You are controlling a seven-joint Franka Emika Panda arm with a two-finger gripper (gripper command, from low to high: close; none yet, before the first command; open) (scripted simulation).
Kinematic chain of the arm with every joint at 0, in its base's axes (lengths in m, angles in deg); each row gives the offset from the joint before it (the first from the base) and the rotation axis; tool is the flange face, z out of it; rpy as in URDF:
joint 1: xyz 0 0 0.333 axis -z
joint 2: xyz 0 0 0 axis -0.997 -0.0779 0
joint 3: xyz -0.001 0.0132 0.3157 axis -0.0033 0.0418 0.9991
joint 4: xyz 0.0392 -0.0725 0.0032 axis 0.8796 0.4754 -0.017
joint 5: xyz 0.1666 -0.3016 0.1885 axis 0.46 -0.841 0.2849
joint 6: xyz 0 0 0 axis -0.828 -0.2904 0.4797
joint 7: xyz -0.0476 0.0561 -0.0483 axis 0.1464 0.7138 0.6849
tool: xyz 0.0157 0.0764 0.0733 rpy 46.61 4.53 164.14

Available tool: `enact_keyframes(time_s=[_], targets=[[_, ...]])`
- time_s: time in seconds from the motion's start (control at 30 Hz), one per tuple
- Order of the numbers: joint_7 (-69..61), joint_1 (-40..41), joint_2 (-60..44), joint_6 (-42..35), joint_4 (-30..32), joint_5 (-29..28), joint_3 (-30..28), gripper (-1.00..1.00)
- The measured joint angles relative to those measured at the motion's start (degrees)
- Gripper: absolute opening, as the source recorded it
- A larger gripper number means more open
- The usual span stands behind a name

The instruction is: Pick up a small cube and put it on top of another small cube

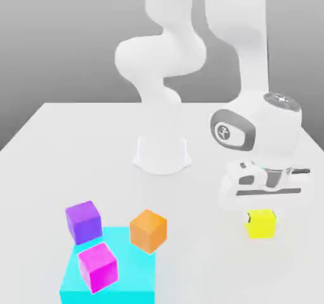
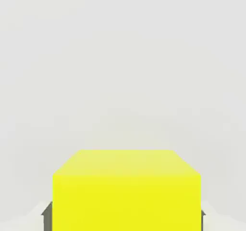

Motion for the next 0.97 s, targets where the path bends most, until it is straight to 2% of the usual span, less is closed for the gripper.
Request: enact_keyframes(time_s=[0.07,0.2,0.3,0.7,0.77,0.83,0.87,0.97], targets=[[-1.27,1.64,1.92,-1.59,0.43,1.67,2.03,-1.00],[-8.55,4.69,9.66,-7.45,2.12,11.45,7.42,-1.00],[-14.51,7.66,14.02,-12.69,1.07,16.49,7.16,-1.00],[-44.33,36.83,14.81,-36.49,-21.99,18.96,-4.65,-1.00],[-47.16,39.40,13.17,-36.65,-23.79,19.05,-5.28,-1.00],[-47.68,39.24,9.86,-32.94,-23.39,18.81,-5.19,-1.00],[-47.73,39.12,8.48,-31.28,-23.09,18.72,-5.31,1.00],[-47.74,39.13,8.48,-31.28,-23.09,18.72,-5.31,1.00]])
